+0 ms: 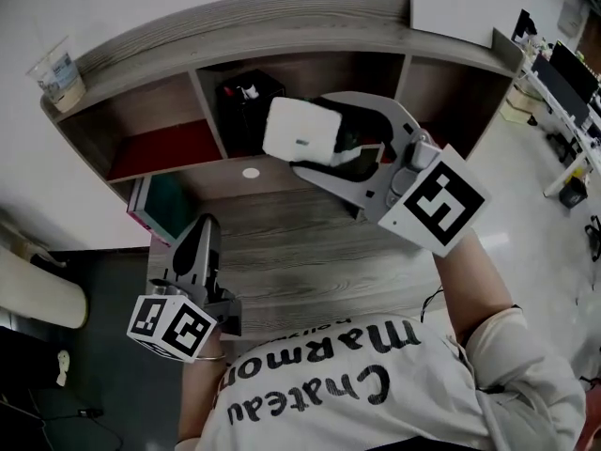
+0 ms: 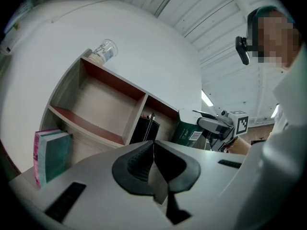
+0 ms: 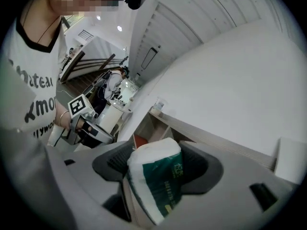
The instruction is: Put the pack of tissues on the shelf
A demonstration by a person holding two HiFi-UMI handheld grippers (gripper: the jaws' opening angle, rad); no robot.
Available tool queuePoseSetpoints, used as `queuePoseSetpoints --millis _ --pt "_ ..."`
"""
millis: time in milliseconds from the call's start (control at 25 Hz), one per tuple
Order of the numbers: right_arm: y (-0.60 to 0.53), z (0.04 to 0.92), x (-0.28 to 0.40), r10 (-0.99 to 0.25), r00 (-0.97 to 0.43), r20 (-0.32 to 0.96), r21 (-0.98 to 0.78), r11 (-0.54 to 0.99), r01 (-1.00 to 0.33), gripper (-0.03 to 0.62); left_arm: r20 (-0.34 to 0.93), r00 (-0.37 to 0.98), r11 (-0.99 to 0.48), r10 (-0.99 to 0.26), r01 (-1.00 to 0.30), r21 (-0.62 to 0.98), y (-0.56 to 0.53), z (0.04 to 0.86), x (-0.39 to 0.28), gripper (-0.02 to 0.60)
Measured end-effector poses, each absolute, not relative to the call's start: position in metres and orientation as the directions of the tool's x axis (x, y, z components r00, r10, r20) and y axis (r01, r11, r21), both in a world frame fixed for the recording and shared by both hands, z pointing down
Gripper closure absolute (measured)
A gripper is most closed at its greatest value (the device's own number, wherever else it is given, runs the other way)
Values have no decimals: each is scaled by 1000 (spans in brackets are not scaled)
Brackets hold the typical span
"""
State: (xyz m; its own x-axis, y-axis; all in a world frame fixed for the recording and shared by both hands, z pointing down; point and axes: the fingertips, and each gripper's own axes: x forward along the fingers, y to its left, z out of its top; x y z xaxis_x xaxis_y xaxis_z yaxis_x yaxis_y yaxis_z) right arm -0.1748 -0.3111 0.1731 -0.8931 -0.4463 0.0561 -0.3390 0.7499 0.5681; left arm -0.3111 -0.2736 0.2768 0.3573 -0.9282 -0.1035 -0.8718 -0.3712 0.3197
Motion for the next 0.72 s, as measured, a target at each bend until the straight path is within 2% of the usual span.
queuePoseSetpoints --millis 360,720 --pt "-310 187 -190 -321 -943 84 587 781 -214 279 -86 332 -341 -939 -877 339 -266 287 -315 563" --pt "-320 204 -188 -300 -948 102 639 751 -169 282 -88 317 -327 -944 -877 351 -262 288 -317 563"
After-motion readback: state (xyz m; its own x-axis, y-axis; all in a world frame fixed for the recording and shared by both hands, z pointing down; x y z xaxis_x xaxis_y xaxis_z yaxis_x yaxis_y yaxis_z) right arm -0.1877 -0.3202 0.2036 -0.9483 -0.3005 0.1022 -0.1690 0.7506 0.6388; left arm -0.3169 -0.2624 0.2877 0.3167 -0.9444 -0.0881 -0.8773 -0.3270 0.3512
